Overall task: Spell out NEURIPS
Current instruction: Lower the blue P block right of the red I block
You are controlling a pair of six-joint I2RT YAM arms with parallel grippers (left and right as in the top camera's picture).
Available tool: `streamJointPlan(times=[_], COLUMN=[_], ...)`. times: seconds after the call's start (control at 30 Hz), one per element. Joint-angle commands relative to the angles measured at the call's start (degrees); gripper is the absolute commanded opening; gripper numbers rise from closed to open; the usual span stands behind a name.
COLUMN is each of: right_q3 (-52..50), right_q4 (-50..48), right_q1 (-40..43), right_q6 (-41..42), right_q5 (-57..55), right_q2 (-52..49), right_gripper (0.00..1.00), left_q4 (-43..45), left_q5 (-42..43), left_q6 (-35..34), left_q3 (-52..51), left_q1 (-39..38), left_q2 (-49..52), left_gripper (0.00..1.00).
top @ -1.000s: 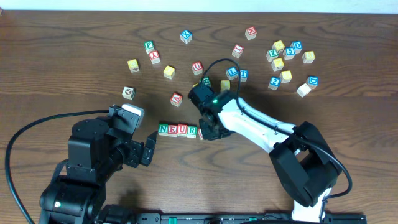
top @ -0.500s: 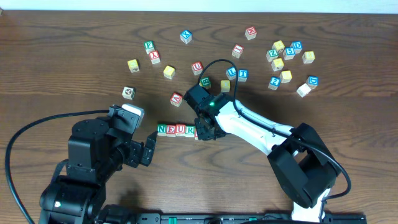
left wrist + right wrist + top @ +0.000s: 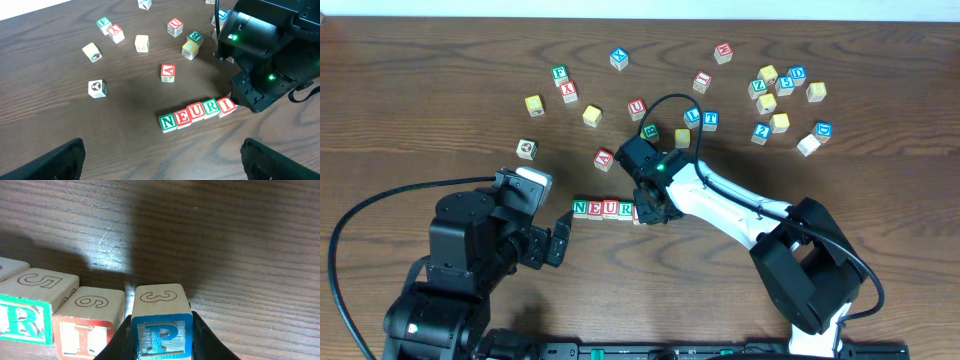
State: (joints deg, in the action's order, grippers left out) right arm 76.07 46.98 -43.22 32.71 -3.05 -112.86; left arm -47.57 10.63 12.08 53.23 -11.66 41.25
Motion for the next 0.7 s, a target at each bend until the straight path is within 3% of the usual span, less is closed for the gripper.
streamJointPlan(times=[0.0, 0.5, 0.67], right_q3=[-0.3, -0.3, -0.3], right_q4=[-0.4, -1.4, -1.3], right_q1=[-0.3, -0.4, -0.3], right_q6=[1.1, 1.6, 1.6], right_q5=[-1.3, 0.0, 0.0], right_q2=[0.0, 0.0, 0.0], right_gripper=[0.01, 0.02, 0.09], left_q4=[0.0, 0.0, 0.0], left_q5=[0.3, 0.3, 0.3], left_q6=[0.3, 0.3, 0.3], left_q3=[0.9, 0.9, 0.9], left_q1=[0.3, 0.3, 0.3], left_q2=[-0.2, -0.2, -0.2], left_gripper=[0.98, 0.98, 0.98])
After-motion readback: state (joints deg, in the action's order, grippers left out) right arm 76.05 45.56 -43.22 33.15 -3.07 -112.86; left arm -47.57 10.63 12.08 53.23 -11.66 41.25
